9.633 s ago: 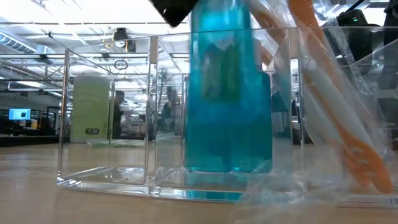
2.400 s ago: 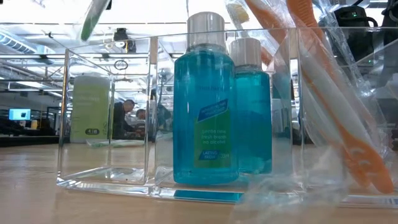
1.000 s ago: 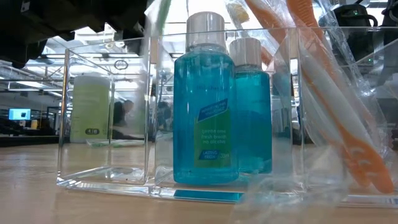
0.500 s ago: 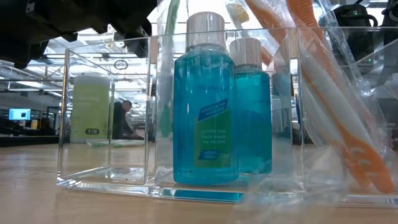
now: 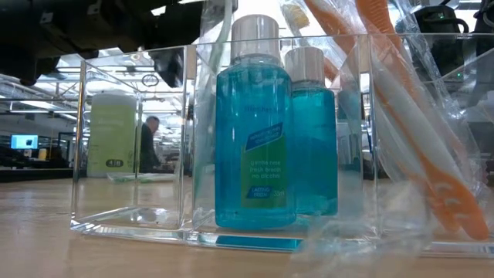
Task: Pick & Place toothbrushing station
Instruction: Put the green toothbrush into the transparent organizer
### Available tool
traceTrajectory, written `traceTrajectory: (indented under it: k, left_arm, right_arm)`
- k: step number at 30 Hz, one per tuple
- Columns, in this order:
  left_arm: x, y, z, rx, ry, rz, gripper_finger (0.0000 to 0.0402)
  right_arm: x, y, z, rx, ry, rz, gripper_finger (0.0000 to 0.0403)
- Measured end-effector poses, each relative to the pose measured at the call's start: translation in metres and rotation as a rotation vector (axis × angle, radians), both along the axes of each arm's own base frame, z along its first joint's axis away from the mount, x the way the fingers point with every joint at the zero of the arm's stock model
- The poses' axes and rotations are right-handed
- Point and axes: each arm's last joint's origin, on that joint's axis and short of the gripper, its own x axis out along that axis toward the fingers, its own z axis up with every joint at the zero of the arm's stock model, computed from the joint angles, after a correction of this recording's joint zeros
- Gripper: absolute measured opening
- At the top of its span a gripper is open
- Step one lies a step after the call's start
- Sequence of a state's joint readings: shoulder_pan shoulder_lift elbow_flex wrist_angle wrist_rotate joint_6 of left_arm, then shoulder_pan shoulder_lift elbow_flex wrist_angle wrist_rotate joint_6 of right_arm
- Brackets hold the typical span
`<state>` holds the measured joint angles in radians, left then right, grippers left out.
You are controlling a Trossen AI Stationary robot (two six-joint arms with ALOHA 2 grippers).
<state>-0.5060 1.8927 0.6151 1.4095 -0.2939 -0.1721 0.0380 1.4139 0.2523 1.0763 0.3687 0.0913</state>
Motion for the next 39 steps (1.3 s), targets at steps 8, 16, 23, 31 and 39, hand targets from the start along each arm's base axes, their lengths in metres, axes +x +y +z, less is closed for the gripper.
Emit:
traceTrajectory:
  k: [8,16,23,31,39]
  left_arm:
    - [-0.001,-0.002,0.003,0.003,-0.009,-0.01,0.0232]
    - [-0.005,0.0,0.024,-0.001,-0.077,-0.006,0.0278]
    - [-0.014,0.009,0.059,0.096,-0.09,0.048,0.0283]
    - [-0.046,0.065,0.101,0.245,0.206,0.575,0.0283]
    - [-0.07,0.156,0.08,0.105,0.606,0.93,0.0282]
  right_arm:
    - [0.0,0.0,-0.001,-0.002,0.009,0.0,0.013]
    - [0.0,0.0,-0.001,-0.002,0.013,0.0,0.013]
    - [0.0,0.0,-0.001,-0.003,0.013,0.0,0.013]
    - [0.0,0.0,-0.001,0.0,0.012,0.003,0.013]
    - [0.0,0.0,-0.001,0.0,0.011,0.001,0.013]
